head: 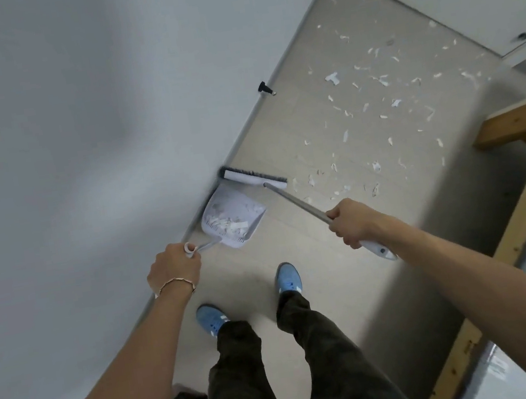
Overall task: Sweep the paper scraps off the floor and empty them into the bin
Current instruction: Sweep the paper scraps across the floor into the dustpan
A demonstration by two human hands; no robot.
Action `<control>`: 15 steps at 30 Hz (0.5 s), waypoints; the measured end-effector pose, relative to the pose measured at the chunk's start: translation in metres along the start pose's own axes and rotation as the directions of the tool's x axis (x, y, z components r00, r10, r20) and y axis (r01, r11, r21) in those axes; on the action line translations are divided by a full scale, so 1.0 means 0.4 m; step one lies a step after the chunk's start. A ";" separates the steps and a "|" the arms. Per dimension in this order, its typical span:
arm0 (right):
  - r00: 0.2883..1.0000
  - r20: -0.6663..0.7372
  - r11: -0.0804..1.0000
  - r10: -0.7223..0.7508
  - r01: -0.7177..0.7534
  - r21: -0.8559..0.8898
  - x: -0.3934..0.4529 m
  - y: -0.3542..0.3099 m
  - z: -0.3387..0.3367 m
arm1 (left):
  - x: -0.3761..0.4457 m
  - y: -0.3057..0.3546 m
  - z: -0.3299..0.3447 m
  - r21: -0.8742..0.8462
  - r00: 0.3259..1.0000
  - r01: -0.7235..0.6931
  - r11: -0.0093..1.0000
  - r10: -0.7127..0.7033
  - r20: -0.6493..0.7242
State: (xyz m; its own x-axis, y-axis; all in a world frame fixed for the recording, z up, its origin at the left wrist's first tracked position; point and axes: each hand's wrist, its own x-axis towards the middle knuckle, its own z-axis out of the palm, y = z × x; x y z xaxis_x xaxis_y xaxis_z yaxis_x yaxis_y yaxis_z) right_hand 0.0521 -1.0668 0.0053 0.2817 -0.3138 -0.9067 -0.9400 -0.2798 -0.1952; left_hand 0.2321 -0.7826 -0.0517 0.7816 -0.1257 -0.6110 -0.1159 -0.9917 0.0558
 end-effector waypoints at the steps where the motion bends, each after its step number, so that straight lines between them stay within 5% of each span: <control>1: 0.999 -0.032 0.999 0.004 -0.003 0.052 0.000 0.014 -0.015 | -0.009 -0.008 -0.004 -0.001 1.000 0.006 1.000 -0.006 0.006; 7: 0.987 -0.128 0.981 0.094 -0.070 0.183 0.036 0.054 -0.043 | -0.051 -0.074 -0.022 0.091 0.996 -0.091 0.992 0.089 0.026; 15: 0.986 -0.068 0.943 0.154 -0.126 0.309 0.075 0.025 0.093 | -0.033 -0.102 -0.011 0.228 0.985 -0.172 0.958 0.163 0.057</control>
State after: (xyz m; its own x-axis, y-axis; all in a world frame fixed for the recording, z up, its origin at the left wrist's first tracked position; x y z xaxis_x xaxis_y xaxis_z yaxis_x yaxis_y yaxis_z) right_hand 0.0438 -1.0454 -0.0375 0.1461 -0.4140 -0.8985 -0.9811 0.0558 -0.1853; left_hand 0.2291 -0.7405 -0.0424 0.7160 -0.2844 -0.6376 -0.3854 -0.9225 -0.0213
